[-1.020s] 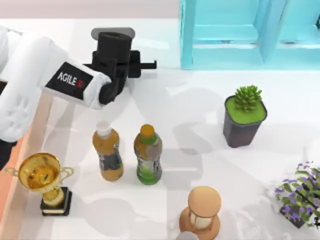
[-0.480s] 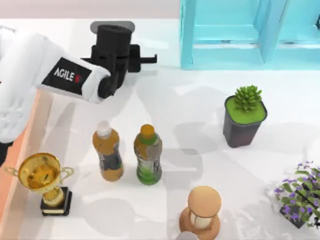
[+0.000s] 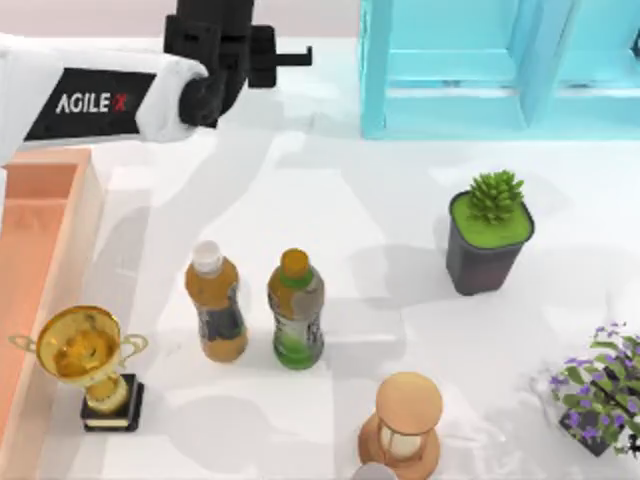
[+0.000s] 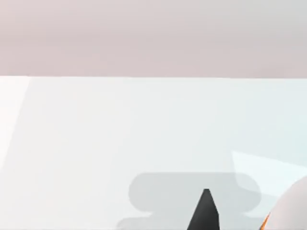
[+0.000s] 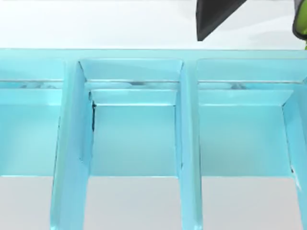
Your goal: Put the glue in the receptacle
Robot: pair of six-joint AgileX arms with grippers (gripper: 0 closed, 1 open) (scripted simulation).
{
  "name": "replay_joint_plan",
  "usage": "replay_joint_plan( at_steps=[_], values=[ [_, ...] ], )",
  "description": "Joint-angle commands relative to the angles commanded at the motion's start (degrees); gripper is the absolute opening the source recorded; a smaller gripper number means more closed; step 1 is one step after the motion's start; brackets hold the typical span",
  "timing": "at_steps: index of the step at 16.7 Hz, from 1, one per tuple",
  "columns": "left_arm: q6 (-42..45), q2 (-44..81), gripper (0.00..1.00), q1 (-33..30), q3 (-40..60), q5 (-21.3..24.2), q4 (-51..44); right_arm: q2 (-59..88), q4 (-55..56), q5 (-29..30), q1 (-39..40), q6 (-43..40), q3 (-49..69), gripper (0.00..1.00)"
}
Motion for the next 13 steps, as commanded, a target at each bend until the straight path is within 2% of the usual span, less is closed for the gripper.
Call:
replay_joint_plan(
  at_steps=[4, 7, 10, 13],
  values=[
    [0.1, 0.2, 0.00, 0.0, -0.1, 0.0, 0.1, 0.0, 0.0, 0.0, 0.0, 0.0, 0.0, 1.00],
    [3.6, 0.0, 0.00, 2.1, -0.8, 2.5, -2.6, 0.0, 0.0, 0.0, 0.0, 0.0, 0.0, 1.00],
    [12.7, -1.5, 0.00, 7.2, -1.8, 8.3, -8.3, 0.0, 0.0, 0.0, 0.0, 0.0, 0.0, 1.00],
    [26.6, -4.7, 0.00, 14.9, -2.5, 16.7, -15.5, 0.0, 0.0, 0.0, 0.0, 0.0, 0.0, 1.00]
  ],
)
